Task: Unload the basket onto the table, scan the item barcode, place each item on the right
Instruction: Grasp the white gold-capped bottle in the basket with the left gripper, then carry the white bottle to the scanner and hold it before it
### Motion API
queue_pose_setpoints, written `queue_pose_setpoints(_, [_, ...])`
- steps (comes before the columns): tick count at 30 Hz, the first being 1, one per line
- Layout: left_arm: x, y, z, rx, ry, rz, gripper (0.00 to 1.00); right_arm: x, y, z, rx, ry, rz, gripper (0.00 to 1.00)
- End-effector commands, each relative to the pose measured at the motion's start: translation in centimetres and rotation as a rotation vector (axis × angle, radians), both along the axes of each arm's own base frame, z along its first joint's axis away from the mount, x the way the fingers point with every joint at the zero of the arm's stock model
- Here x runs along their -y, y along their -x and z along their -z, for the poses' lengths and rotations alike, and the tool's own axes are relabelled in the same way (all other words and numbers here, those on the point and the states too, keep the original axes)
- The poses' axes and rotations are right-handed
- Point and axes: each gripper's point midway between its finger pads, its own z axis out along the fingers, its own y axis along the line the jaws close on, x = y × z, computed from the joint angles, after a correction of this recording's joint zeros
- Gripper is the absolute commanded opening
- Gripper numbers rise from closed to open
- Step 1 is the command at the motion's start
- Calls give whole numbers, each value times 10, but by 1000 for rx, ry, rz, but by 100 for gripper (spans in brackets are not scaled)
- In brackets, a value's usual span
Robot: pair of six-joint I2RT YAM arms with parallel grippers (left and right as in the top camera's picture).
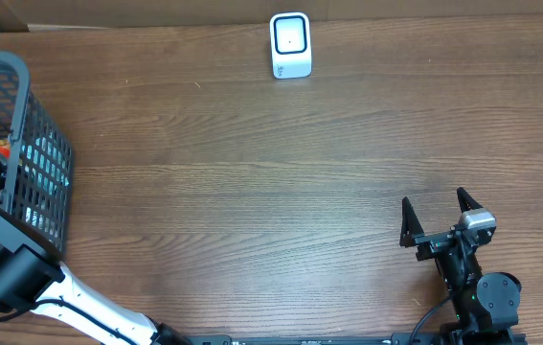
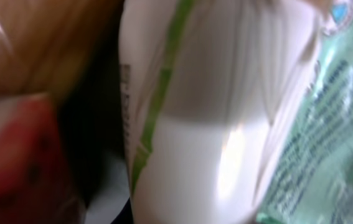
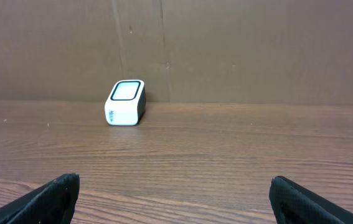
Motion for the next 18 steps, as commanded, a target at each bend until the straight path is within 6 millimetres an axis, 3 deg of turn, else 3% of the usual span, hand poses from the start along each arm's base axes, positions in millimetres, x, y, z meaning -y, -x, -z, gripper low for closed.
queue_pose_setpoints(1, [-2,-10,-21,24,17,-28,4,0,0,2,4,-3,2,100])
queue_pose_setpoints(6, [-18,-30,-98,129,-53,-47,4,0,0,2,4,-3,2,100])
queue_pose_setpoints(11, [-26,-40,-206,291,-202,-52,4,0,0,2,4,-3,2,100])
queue_pose_setpoints(15, [-7,-38,-295,452,-315,-23,4,0,0,2,4,-3,2,100])
queue_pose_setpoints(18, [26,-28,-357,557,-405,19,4,0,0,2,4,-3,2,100])
